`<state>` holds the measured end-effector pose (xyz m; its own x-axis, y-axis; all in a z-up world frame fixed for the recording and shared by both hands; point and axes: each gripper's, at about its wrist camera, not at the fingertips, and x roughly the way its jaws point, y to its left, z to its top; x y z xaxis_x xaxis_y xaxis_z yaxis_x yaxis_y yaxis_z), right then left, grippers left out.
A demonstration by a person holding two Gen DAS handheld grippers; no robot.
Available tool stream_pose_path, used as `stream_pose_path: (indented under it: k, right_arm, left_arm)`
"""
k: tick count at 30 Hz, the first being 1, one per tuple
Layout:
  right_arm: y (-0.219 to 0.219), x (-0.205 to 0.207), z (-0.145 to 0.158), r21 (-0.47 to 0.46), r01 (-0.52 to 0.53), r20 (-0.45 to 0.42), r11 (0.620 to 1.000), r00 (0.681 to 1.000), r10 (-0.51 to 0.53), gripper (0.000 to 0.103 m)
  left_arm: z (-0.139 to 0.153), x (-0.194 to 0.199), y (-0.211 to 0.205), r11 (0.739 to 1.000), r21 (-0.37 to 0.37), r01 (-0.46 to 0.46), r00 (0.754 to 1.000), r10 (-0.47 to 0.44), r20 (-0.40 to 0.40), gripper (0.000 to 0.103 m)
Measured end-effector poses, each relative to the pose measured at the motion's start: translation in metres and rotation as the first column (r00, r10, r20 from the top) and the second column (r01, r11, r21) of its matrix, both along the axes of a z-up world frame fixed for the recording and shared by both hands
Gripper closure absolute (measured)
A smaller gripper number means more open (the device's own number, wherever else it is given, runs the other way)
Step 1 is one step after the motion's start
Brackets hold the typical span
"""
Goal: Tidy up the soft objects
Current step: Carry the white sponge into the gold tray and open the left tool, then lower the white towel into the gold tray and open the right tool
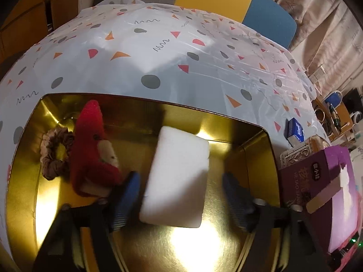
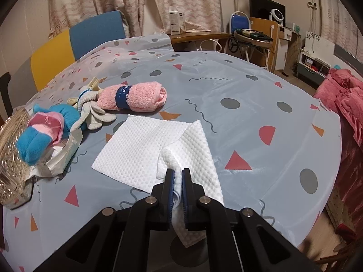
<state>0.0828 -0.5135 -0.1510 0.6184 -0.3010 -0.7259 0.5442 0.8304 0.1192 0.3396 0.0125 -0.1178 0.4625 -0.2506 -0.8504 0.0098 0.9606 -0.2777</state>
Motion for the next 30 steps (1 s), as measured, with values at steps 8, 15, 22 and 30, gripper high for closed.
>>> stream_pose_path:
  k: [8, 15, 22, 30]
  right_arm:
    - [0.013, -0.003, 0.04, -0.04, -0.001, 0.06, 0.999, 0.998, 0.004, 0.098]
    - [0.041, -0.008, 0.108, -0.068, -0.068, 0.181, 0.995, 0.98, 0.079, 0.098]
    - [0.08, -0.009, 0.164, -0.062, -0.156, 0.29, 0.986, 0.942, 0.167, 0.098]
    - [0.158, -0.011, 0.233, -0.097, -0.366, 0.39, 0.926, 0.842, 0.373, 0.098]
  left_arm:
    - [0.014, -0.027, 0.002, 0.999, 0.007, -0.032, 0.998, 0.031, 0.048, 0.01]
    - [0.035, -0.07, -0.002, 0.996, 0.083, -0.017, 0.986, 0.003, 0.165, 0.007]
    - [0.048, -0.106, -0.002, 0.991, 0.131, 0.002, 0.966, -0.036, 0.255, 0.007]
    - [0.047, -0.131, 0.012, 0.994, 0.106, -0.016, 0.964, -0.013, 0.266, 0.006]
